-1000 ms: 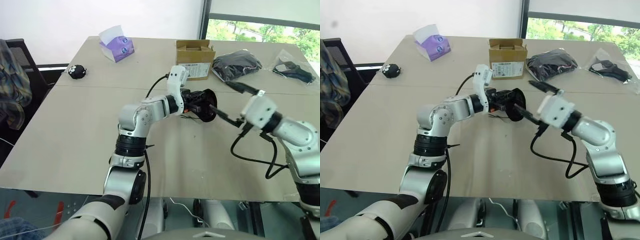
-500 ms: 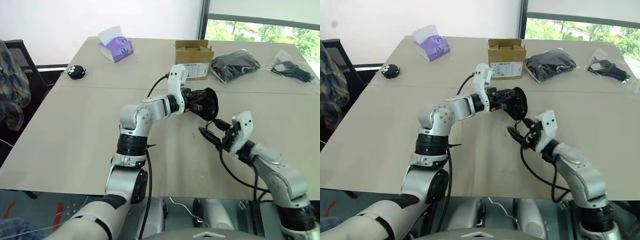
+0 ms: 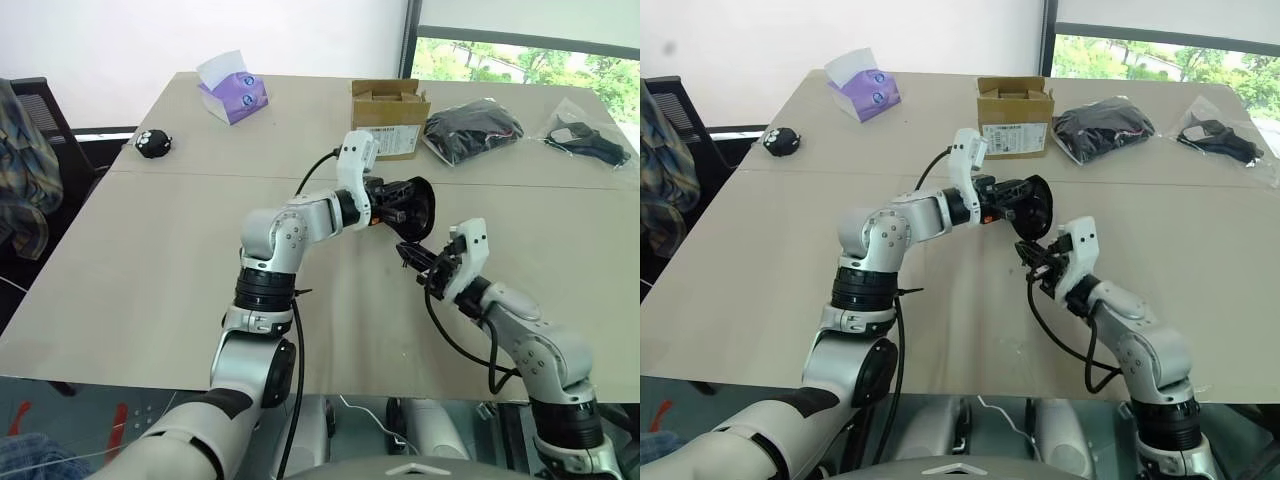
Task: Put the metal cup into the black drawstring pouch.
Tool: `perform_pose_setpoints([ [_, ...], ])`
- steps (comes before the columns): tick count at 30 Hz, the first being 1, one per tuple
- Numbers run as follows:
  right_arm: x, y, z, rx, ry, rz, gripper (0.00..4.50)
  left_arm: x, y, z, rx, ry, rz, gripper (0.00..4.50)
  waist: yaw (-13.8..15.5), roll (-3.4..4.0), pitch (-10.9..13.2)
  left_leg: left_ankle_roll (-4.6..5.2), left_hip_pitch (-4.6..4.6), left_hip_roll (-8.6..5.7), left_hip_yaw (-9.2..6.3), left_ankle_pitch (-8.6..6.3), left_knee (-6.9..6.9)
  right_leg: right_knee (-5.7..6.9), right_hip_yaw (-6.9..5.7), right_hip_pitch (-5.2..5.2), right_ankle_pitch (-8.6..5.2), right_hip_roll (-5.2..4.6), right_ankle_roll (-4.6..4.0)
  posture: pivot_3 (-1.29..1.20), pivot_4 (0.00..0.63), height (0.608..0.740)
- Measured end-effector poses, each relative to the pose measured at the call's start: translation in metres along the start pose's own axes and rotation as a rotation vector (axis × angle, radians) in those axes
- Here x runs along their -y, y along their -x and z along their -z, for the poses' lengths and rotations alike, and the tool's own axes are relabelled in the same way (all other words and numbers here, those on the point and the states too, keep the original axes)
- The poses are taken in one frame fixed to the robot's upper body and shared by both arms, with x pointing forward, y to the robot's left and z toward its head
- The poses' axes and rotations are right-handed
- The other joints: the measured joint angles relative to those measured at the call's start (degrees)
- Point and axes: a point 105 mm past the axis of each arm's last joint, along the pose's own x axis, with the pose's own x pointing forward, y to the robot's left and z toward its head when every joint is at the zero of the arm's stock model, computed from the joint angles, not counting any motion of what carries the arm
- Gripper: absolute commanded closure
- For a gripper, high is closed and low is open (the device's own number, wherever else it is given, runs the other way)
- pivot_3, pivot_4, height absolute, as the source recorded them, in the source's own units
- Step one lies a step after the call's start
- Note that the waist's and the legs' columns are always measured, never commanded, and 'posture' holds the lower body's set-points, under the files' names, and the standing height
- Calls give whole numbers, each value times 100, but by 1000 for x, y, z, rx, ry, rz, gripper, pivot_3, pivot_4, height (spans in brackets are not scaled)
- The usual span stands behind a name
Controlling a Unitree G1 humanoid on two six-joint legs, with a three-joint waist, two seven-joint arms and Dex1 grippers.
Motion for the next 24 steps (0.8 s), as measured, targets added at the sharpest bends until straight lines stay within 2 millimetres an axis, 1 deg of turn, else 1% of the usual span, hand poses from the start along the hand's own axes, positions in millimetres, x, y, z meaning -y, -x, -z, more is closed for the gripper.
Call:
perform_pose_setpoints([
  [2,-1,7,-3,-26,50,-5,4430,-1,-1,1,-3,5,-1,4500,0,0,0,0,1,-2,4,0,0,0,2,0,0,-1,0,0,150,715],
  [3,1,14,-6,-72,126,-6,4430,0,-1,1,-3,6,0,4500,1,0,1,1,1,-4,5,-1,2,-1,1,1,0,-2,0,0,150,715],
  [5,16,28,-15,-171,318,37,4430,-1,-1,1,-1,7,-1,4500,0,0,2,3,3,-7,13,-2,3,-3,-1,1,0,-3,1,0,150,715],
  [6,35,37,-29,-236,501,109,4430,-1,-1,1,2,10,-1,4500,1,0,4,4,4,-9,17,-2,5,-4,0,1,0,-4,2,0,150,715],
  [7,42,39,-37,-241,563,146,4430,-1,-2,1,4,11,1,4500,-1,-2,5,4,5,-11,19,-2,4,-5,0,1,0,-4,3,0,150,715],
  [8,54,42,-57,-229,674,213,4430,0,-2,0,9,13,6,4500,-13,-9,9,4,7,-10,22,-2,3,-4,3,1,0,-1,3,0,150,715],
  [9,68,43,-88,-174,821,306,4430,3,-3,-2,26,16,22,4500,-27,-11,10,4,8,-7,26,-2,3,-2,5,-1,0,4,3,0,150,715],
  [10,72,43,-109,-120,899,358,4430,5,-4,-3,35,18,38,4500,-22,-10,10,3,7,-5,29,-2,-1,-4,5,0,0,5,3,0,150,715],
  [11,71,41,-123,-74,949,381,4430,9,-5,-3,41,24,57,4500,-26,-12,11,3,5,-2,29,-1,-1,-3,5,-1,0,8,2,0,150,715],
  [12,68,38,-142,-2,997,400,4430,12,-6,-4,46,31,81,4500,-31,-12,12,-3,2,0,28,2,-3,0,9,-7,0,14,1,0,150,715],
  [13,57,30,-167,112,1047,403,4430,20,-6,-4,51,53,132,4500,-46,-10,15,-23,2,1,27,14,-7,4,15,-16,0,19,1,0,150,715],
  [14,44,27,-187,203,1099,395,4430,27,-6,-6,62,72,179,4500,-42,-6,18,-25,-3,1,24,15,-12,5,22,-27,0,23,1,0,150,715],
  [16,15,21,-215,355,1198,353,4430,44,-3,-14,113,115,297,4500,-24,-5,18,-29,-14,8,19,17,-14,1,12,-32,0,21,0,0,150,715],
  [18,-2,17,-226,444,1266,320,4500,51,4,-27,181,141,377,3945,-9,-5,18,-30,-23,9,23,17,-10,-6,6,-33,-1,11,2,0,150,715],
  [19,-6,15,-227,461,1287,309,4500,51,9,-31,204,130,398,3707,-6,-5,18,-30,-30,9,26,18,-9,-9,3,-35,-1,4,3,0,150,715],
  [21,-4,12,-224,465,1299,298,4500,51,15,-38,245,53,398,2891,5,-4,18,-31,-51,8,27,18,0,-11,-3,-46,-1,-9,4,0,150,715],
  [22,-2,10,-222,459,1297,294,4500,49,16,-40,261,11,380,2343,17,-4,18,-31,-55,5,27,18,1,-11,-3,-48,-1,-17,5,0,150,715],
  [23,0,8,-221,454,1295,288,4500,47,17,-40,274,-33,365,1887,26,-4,18,-31,-58,3,28,18,4,-12,-4,-48,0,-21,5,0,150,715],
  [24,1,7,-219,452,1292,280,4500,48,17,-38,292,-98,363,1887,40,-4,18,-31,-62,1,29,18,7,-13,-7,-48,0,-27,5,0,150,715],
])
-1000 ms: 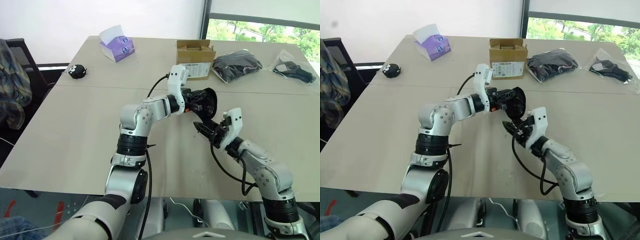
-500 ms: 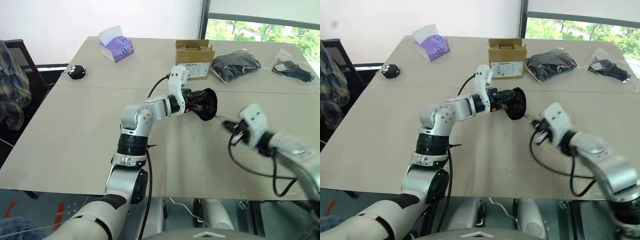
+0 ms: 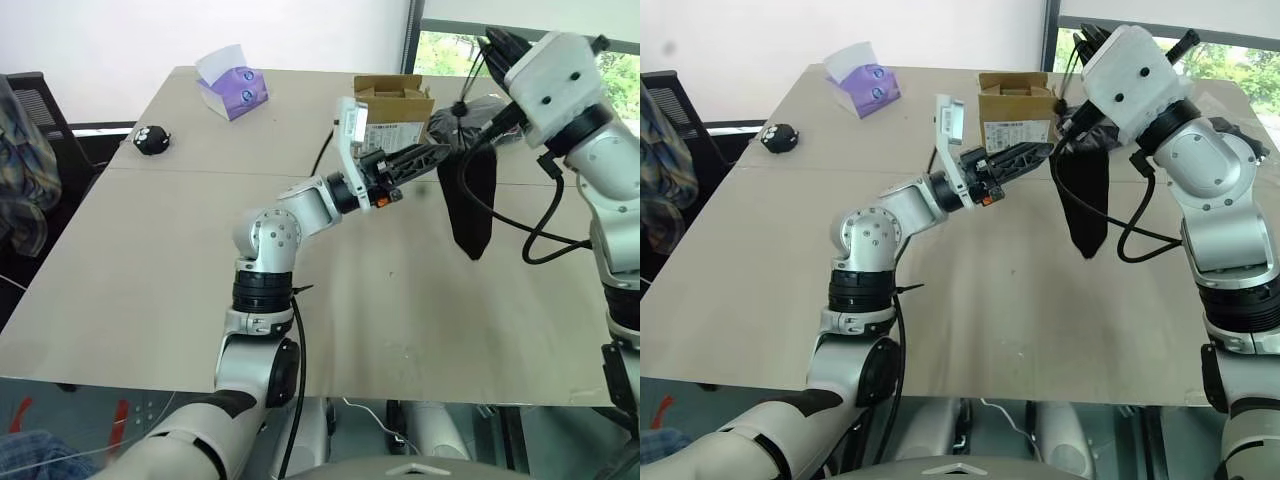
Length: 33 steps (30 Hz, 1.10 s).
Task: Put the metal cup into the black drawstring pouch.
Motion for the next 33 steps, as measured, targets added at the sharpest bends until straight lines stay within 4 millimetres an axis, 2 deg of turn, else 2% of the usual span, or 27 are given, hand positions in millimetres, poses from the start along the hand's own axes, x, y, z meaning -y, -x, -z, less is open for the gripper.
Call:
perform_pose_setpoints([
  [7,-10,-4,-5,45,-33,-37,4500,4,-8,-11,70,-275,-1,1887,59,0,0,1,-1,-4,-1,-1,5,10,-8,-1,1,10,1,0,150,715],
  [16,-22,-7,-11,75,-66,-93,4500,-7,-8,-25,116,-337,-36,1887,61,0,0,3,-4,-3,-2,-2,5,9,-10,-3,1,15,1,0,150,715],
  [19,-24,-7,-16,94,-67,-103,4500,-6,-8,-25,121,-328,-19,2669,69,0,0,3,-5,-2,-4,-2,5,9,-13,-3,1,15,1,0,150,715],
  [20,-24,-7,-17,97,-66,-105,4500,-5,-9,-25,122,-323,-12,3251,71,0,0,3,-5,-2,-4,-2,5,10,-13,-3,1,15,1,0,150,715],
  [21,-25,-7,-18,98,-69,-108,4500,-4,-9,-24,122,-319,-6,3358,73,0,0,3,-5,-2,-5,-2,5,10,-13,-3,1,15,1,0,150,715],
  [22,-25,-7,-18,98,-71,-110,4500,-4,-9,-24,121,-318,-3,3987,74,0,0,3,-5,-3,-5,-2,5,10,-13,-3,1,15,1,0,150,715],
  [23,-26,-8,-17,95,-74,-111,4500,-3,-9,-24,119,-317,1,4009,74,0,0,3,-5,-3,-5,-2,5,11,-13,-4,1,15,1,0,150,715],
  [25,-26,-8,-16,87,-77,-113,4500,-1,-9,-15,94,-312,20,4408,74,1,0,3,-4,-3,-5,-2,5,11,-13,-3,1,16,1,0,150,715],
  [30,-22,-12,-23,114,-78,-84,4500,-3,-8,-13,84,-316,13,4408,61,1,0,3,-6,-3,-3,-1,5,16,-9,-11,1,17,0,0,150,715],
  [33,-6,-17,-39,190,-63,9,4500,-3,-9,-10,65,-330,7,4408,60,1,0,3,-8,-2,-4,-1,5,16,-11,-13,1,18,0,0,150,715],
])
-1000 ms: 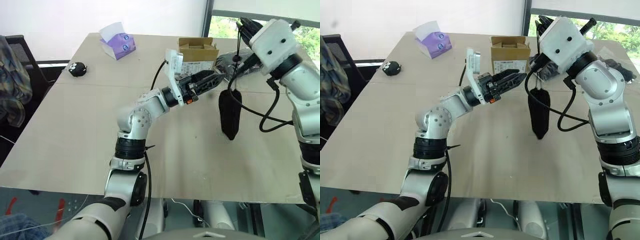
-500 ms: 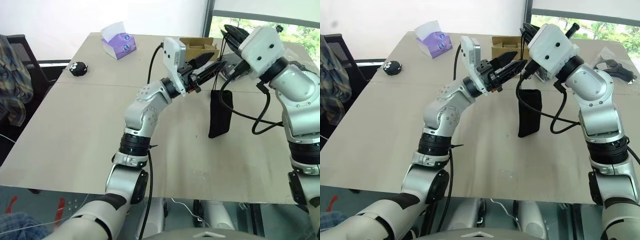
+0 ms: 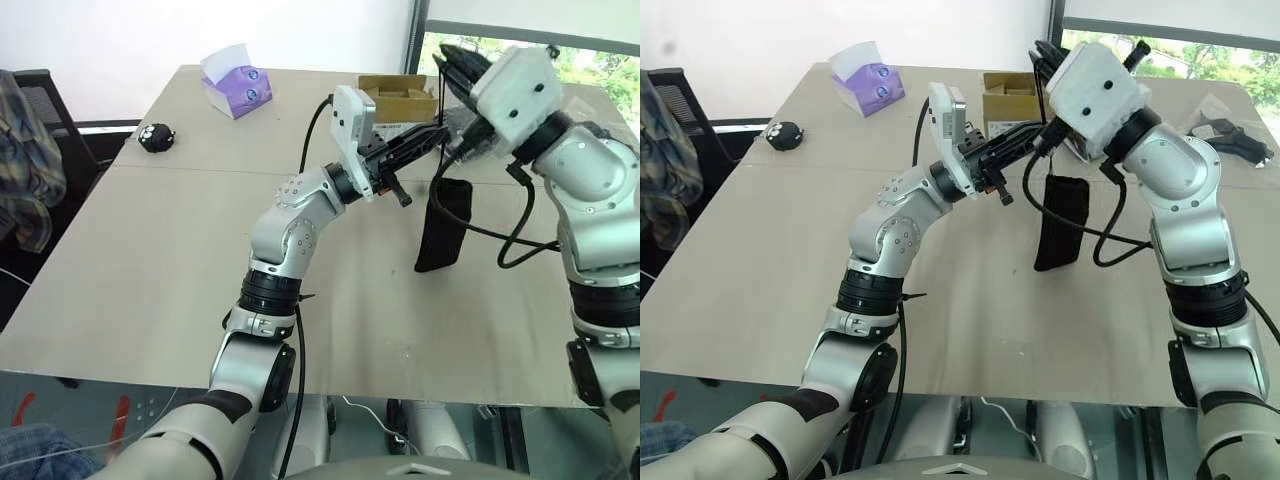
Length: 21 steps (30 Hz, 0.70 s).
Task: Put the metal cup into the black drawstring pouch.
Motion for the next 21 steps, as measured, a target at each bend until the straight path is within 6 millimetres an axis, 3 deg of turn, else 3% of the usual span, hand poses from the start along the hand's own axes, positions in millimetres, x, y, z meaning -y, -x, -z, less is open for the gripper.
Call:
perform_pose_setpoints([
  [4,27,0,-17,69,54,107,4500,-2,2,11,-39,3,-16,4408,19,0,0,0,-1,0,3,0,0,-2,1,0,0,-1,0,0,150,715],
  [11,26,1,-20,97,57,117,4500,-2,1,14,-54,-17,-27,4408,19,1,-1,0,-2,0,2,0,0,-1,1,0,0,-1,0,0,150,715],
  [14,20,3,-11,61,40,97,4500,-3,4,3,20,31,-20,3605,12,1,0,0,-2,1,4,0,0,-1,2,-1,0,-2,0,0,150,715],
  [18,19,3,-6,37,29,88,4500,-4,8,-13,90,-16,-20,1792,-3,1,-1,0,-2,1,4,0,0,2,4,-4,0,-1,0,0,150,715],
  [21,16,3,-4,27,23,73,4500,-1,7,-18,116,-36,-4,1792,6,1,-1,0,-4,1,5,0,0,1,4,-4,0,-1,0,0,150,715],
])
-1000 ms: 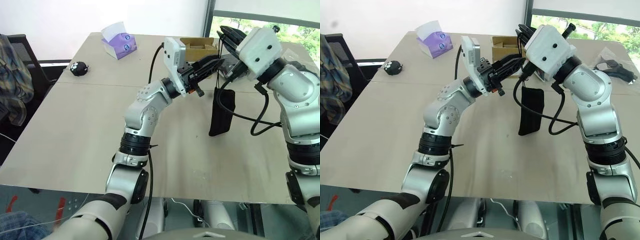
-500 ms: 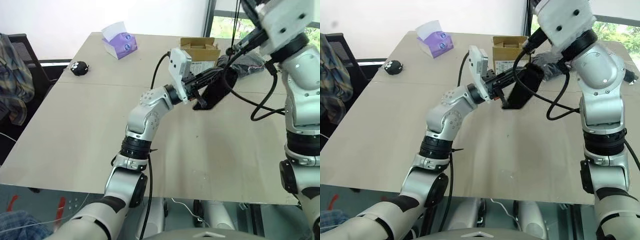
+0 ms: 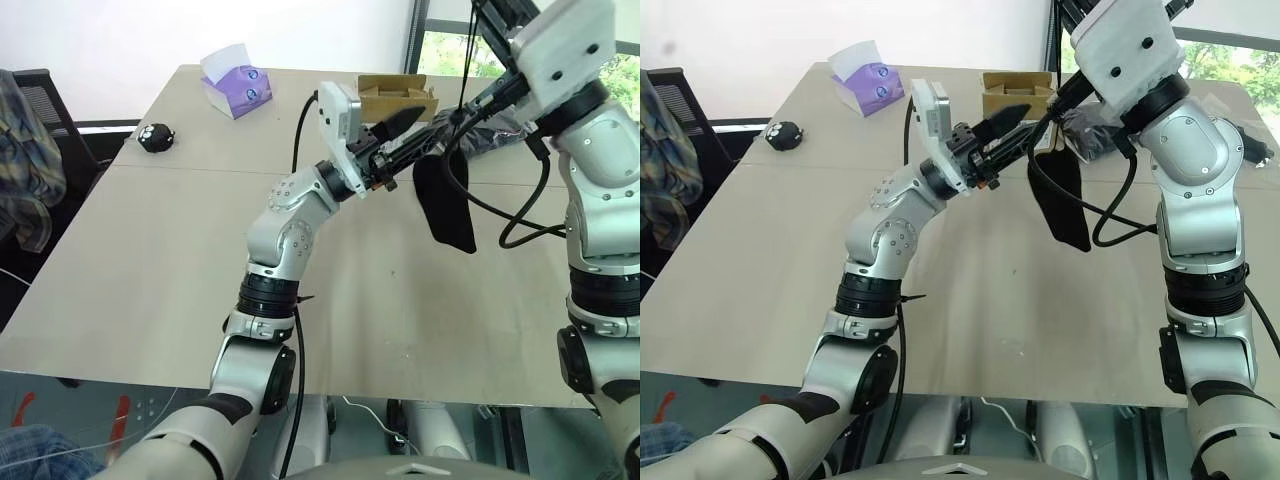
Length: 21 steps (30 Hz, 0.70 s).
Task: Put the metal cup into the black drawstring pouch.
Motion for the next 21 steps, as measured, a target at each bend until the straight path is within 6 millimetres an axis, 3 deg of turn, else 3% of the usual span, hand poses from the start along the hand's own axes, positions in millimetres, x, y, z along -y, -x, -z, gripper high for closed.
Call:
perform_pose_setpoints([
  [6,-5,-1,1,-3,-7,-27,4500,7,-4,2,-6,-23,38,1792,4,0,0,0,0,-1,0,0,0,0,-1,0,0,1,0,0,150,715],
  [14,-10,-2,0,2,-26,-44,4500,5,-3,5,-20,-25,33,4342,-3,0,0,0,-1,0,0,0,0,2,0,-2,0,1,0,0,150,715],
  [21,-7,-3,-2,20,-20,-19,4500,1,0,15,-83,-52,18,4336,-3,1,-1,0,-1,-1,1,0,0,2,0,-3,0,1,0,0,150,715],
])
